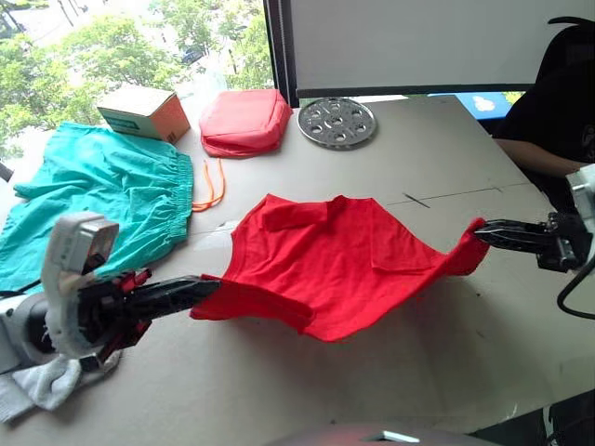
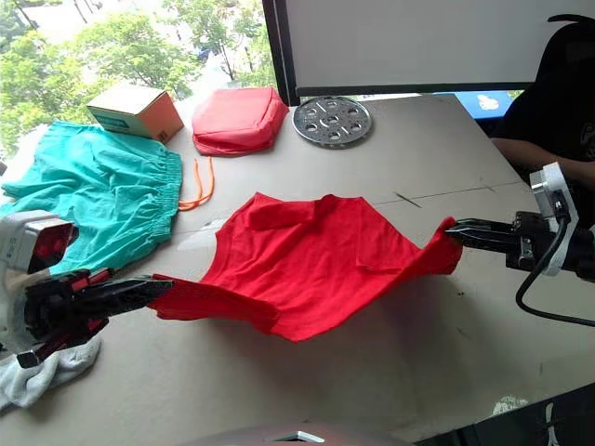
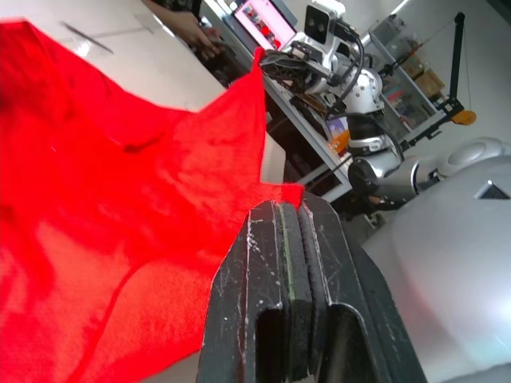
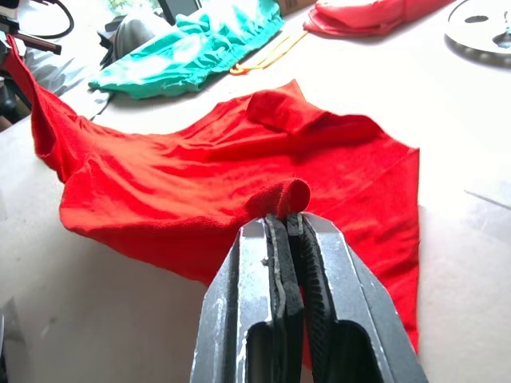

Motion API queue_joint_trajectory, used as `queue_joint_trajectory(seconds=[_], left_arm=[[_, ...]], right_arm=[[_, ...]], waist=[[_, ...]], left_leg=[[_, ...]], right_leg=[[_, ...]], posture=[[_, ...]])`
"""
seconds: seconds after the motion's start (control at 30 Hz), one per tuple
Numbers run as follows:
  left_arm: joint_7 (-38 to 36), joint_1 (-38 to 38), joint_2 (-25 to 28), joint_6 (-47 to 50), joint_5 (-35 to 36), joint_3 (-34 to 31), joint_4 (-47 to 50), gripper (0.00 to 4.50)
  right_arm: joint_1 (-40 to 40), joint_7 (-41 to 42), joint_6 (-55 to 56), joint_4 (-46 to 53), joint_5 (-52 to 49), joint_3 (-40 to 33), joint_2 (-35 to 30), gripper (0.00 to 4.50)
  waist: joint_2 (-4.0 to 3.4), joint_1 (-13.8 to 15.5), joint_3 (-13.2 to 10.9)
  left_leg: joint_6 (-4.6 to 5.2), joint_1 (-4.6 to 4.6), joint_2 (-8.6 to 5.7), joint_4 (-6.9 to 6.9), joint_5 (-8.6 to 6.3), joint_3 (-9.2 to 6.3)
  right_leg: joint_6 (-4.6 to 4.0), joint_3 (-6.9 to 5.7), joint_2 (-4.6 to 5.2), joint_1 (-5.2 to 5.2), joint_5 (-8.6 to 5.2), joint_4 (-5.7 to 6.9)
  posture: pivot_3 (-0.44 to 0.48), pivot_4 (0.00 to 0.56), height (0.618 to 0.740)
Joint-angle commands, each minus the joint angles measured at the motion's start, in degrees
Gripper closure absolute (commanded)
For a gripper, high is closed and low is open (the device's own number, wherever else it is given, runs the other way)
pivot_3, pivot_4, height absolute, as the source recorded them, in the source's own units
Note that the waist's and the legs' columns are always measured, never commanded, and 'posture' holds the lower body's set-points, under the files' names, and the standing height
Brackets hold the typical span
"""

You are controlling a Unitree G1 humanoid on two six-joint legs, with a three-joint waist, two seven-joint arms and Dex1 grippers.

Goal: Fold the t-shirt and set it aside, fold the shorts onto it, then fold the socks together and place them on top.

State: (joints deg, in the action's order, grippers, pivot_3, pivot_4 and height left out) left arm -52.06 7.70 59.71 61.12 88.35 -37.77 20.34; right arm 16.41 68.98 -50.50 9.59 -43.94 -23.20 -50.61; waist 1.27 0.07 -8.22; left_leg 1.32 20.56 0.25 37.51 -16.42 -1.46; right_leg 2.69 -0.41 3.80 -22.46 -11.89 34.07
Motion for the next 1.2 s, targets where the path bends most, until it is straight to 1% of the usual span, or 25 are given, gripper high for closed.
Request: queue_joint_trajectory(seconds=[0.03, 0.07, 0.13, 0.17, 0.23, 0.3, 0.33, 0.37, 0.4, 0.43, 0.47, 0.5, 0.53, 0.6, 0.67, 0.73, 0.8, 0.83, 0.87, 0.9, 1.0, 1.07, 1.13, 1.2], left_arm=[[9.15, -17.13, -4.52, -9.91, -13.53, 11.01, -6.70, 4.50], [9.85, -23.22, -6.52, -13.33, -19.03, 14.73, -9.72, 4.50], [11.60, -34.14, -10.21, -20.55, -28.85, 19.73, -16.77, 4.50], [11.74, -38.72, -11.74, -23.05, -31.48, 20.53, -20.20, 4.50], [11.83, -48.01, -13.53, -29.25, -37.51, 21.57, -27.40, 4.50], [11.56, -55.76, -14.30, -33.52, -41.22, 21.32, -33.88, 4.50], [11.01, -59.45, -13.97, -35.72, -43.35, 21.47, -37.01, 4.50], [10.52, -63.27, -13.53, -36.58, -44.17, 21.08, -39.79, 4.50], [9.30, -66.45, -12.70, -37.15, -44.92, 20.91, -41.81, 4.50], [7.96, -68.72, -12.08, -36.93, -45.19, 20.65, -43.16, 4.50], [6.07, -69.91, -11.19, -34.32, -43.62, 19.91, -42.79, 4.50], [4.65, -70.50, -10.64, -32.47, -42.65, 19.46, -42.43, 4.50], [3.17, -69.54, -9.68, -28.77, -40.20, 18.58, -40.32, 4.50], [0.16, -63.39, -7.29, -19.03, -33.37, 16.39, -32.67, 4.50], [-1.55, -53.44, -5.01, -8.31, -24.63, 12.76, -23.77, 4.50], [-4.10, -41.23, -3.18, -3.72, -21.23, 9.60, -15.14, 4.50], [-4.89, -28.73, -3.08, 0.35, -17.84, 5.45, -7.90, 4.50], [-5.03, -23.03, -3.58, 0.80, -17.89, 4.13, -4.85, 4.50], [-7.06, -16.03, -4.21, -0.82, -20.25, 3.67, -0.97, 4.50], [-8.61, -10.57, -4.76, -2.28, -22.10, 3.37, 1.87, 4.50], [-10.43, 1.84, -7.31, -6.65, -27.06, 3.43, 6.13, 4.50], [-11.40, 7.42, -8.98, -9.17, -29.22, 3.83, 7.51, 4.50], [-11.90, 10.60, -9.83, -10.55, -30.34, 4.03, 7.77, 4.50], [-13.85, 14.26, -9.78, -13.29, -33.32, 4.50, 7.91, 4.50]], right_arm=[[11.28, -9.33, 5.82, -7.18, 4.23, 3.39, 5.08, 4.42], [16.13, -11.71, 8.84, -11.15, 6.89, 5.49, 7.39, 4.42], [25.54, -15.93, 16.29, -19.78, 12.92, 9.28, 11.32, 4.42], [29.99, -17.78, 20.15, -24.34, 15.69, 10.49, 12.78, 4.42], [40.27, -23.19, 29.17, -35.57, 20.90, 11.17, 14.85, 4.42], [48.11, -24.80, 35.25, -44.10, 22.64, 10.61, 15.37, 4.42], [51.83, -26.06, 38.45, -47.92, 23.50, 10.23, 15.17, 4.42], [55.09, -25.40, 39.99, -50.42, 23.27, 9.68, 14.68, 4.42], [57.89, -24.61, 41.47, -51.92, 23.08, 9.20, 13.94, 4.42], [59.97, -23.67, 42.40, -53.36, 22.74, 8.65, 13.24, 4.42], [60.91, -21.62, 41.68, -52.71, 21.58, 7.96, 12.31, 4.42], [61.44, -20.28, 41.32, -52.42, 20.91, 7.55, 11.69, 4.42], [60.55, -18.76, 40.17, -50.86, 20.20, 7.21, 10.55, 4.42], [54.92, -15.69, 36.24, -44.94, 18.25, 6.40, 8.12, 4.42], [45.82, -13.66, 30.79, -36.73, 15.36, 5.26, 6.16, 4.42], [35.92, -14.30, 27.74, -28.72, 13.58, 3.62, 5.30, 4.42], [24.52, -17.13, 23.92, -20.20, 11.58, 0.85, 6.09, 4.42], [19.48, -18.63, 22.72, -16.61, 10.78, -0.28, 6.95, 4.42], [14.02, -19.70, 21.75, -13.19, 10.00, -1.18, 8.17, 4.42], [9.69, -20.48, 21.55, -10.55, 9.91, -1.58, 9.03, 4.42], [-1.77, -22.57, 21.25, -5.04, 9.55, -2.51, 12.18, 4.42], [-7.48, -23.48, 21.30, -3.04, 9.56, -2.43, 14.09, 4.42], [-11.80, -23.74, 21.02, -0.83, 9.17, -2.38, 14.94, 4.42], [-15.41, -23.88, 19.96, 1.83, 7.65, -3.18, 15.28, 4.42]], waist=[[0.15, 0.42, -0.02], [0.30, 0.45, 0.09], [0.43, 0.50, 0.16], [0.44, 0.49, 0.11], [0.47, 0.38, 0.09], [0.48, 0.41, -0.01], [0.47, 0.40, 0.00], [0.48, 0.40, 0.01], [0.47, 0.39, 0.00], [0.50, 0.23, 0.01], [0.51, 0.13, 0.02], [0.51, 0.07, 0.02], [0.52, -0.03, 0.03], [0.55, -0.28, 0.05], [0.55, -0.70, 0.13], [0.60, -0.86, 0.11], [0.49, -0.94, 0.04], [0.46, -0.99, 0.02], [0.40, -1.04, 0.01], [0.33, -0.97, 0.03], [0.05, -0.69, 0.00], [0.08, -0.44, 0.05], [0.07, -0.15, 0.05], [0.04, 0.06, 0.03]], left_leg=[[-0.06, 0.10, -0.01, 0.02, 0.04, 0.00], [-0.13, 0.09, -0.13, 0.02, 0.11, 0.04], [-0.13, 0.08, -0.24, 0.02, 0.11, 0.06], [-0.29, 0.11, -0.26, 0.01, 0.21, 0.15], [-0.52, 0.34, -0.18, -0.12, 0.36, 0.21], [-0.57, 0.47, -0.11, -0.35, 0.38, 0.15], [-0.60, 0.66, -0.11, -0.35, 0.40, 0.11], [-0.60, 0.75, -0.10, -0.42, 0.40, 0.07], [-0.60, 0.79, -0.09, -0.42, 0.40, 0.07], [-0.60, 1.06, -0.09, -0.39, 0.40, 0.00], [-0.63, 1.33, -0.09, -0.38, 0.42, -0.02], [-0.62, 1.34, -0.11, -0.32, 0.42, -0.03], [-0.62, 1.34, -0.11, -0.31, 0.41, -0.02], [-0.60, 1.24, -0.09, -0.27, 0.41, -0.07], [-0.57, 1.10, 0.10, -0.25, 0.38, -0.18], [-0.30, 0.81, 0.20, -0.16, 0.22, -0.39], [-0.23, 0.51, 0.15, -0.28, 0.18, -0.19], [-0.21, 0.35, 0.15, -0.28, 0.17, -0.09], [-0.21, 0.27, 0.16, -0.30, 0.17, -0.04], [-0.22, 0.26, 0.22, -0.35, 0.17, -0.03], [-0.23, 0.14, 0.22, -0.37, 0.16, 0.06], [-0.23, 0.13, 0.20, -0.35, 0.16, 0.12], [-0.21, 0.16, 0.16, -0.27, 0.16, 0.16], [-0.20, 0.14, 0.15, -0.19, 0.15, 0.16]], right_leg=[[0.00, 0.05, -0.10, -0.07, 0.02, -0.04], [-0.26, 0.14, -0.25, -0.04, 0.18, -0.10], [-0.34, 0.30, -0.30, -0.02, 0.27, -0.01], [-0.43, 0.30, -0.34, -0.03, 0.35, -0.01], [-0.25, 0.31, -0.50, -0.24, 0.53, -0.15], [-0.14, 0.30, -0.63, -0.35, 0.59, -0.24], [-0.14, 0.28, -0.64, -0.59, 0.60, -0.19], [-0.13, 0.25, -0.64, -0.65, 0.61, -0.18], [-0.13, 0.24, -0.64, -0.68, 0.61, -0.15], [-0.12, 0.13, -0.64, -0.83, 0.61, -0.22], [-0.04, 0.12, -0.64, -1.06, 0.68, -0.26], [-0.02, 0.12, -0.60, -1.04, 0.69, -0.21], [-0.01, 0.12, -0.60, -1.03, 0.69, -0.22], [0.02, 0.09, -0.59, -0.89, 0.69, -0.21], [0.03, 0.05, -0.55, -0.68, 0.69, -0.16], [0.04, 0.06, -0.47, -0.38, 0.68, -0.09], [0.03, 0.19, -0.25, -0.29, 0.67, -0.18], [0.04, 0.26, -0.21, -0.23, 0.67, -0.06], [-0.03, 0.31, -0.20, -0.24, 0.63, -0.06], [-0.18, 0.36, -0.14, -0.25, 0.54, -0.10], [-0.21, 0.40, -0.25, -0.24, 0.51, -0.09], [-0.21, 0.45, -0.31, -0.22, 0.50, -0.14], [-0.20, 0.48, -0.28, -0.22, 0.50, -0.17], [-0.09, 0.48, -0.27, -0.23, 0.43, -0.17]], posture=[[0.000, 0.150, 0.740], [0.000, 0.150, 0.740], [0.000, 0.150, 0.740], [0.000, 0.150, 0.740], [0.000, 0.150, 0.740], [0.000, 0.150, 0.740], [0.000, 0.150, 0.740], [0.000, 0.150, 0.740], [0.000, 0.150, 0.740], [0.000, 0.150, 0.740], [0.000, 0.150, 0.740], [0.000, 0.150, 0.740], [0.000, 0.150, 0.740], [0.000, 0.150, 0.740], [0.000, 0.150, 0.740], [0.000, 0.150, 0.740], [0.000, 0.150, 0.740], [0.000, 0.150, 0.740], [0.000, 0.150, 0.740], [0.000, 0.150, 0.740], [0.000, 0.150, 0.740], [0.000, 0.150, 0.740], [0.000, 0.150, 0.740], [0.000, 0.150, 0.740]])
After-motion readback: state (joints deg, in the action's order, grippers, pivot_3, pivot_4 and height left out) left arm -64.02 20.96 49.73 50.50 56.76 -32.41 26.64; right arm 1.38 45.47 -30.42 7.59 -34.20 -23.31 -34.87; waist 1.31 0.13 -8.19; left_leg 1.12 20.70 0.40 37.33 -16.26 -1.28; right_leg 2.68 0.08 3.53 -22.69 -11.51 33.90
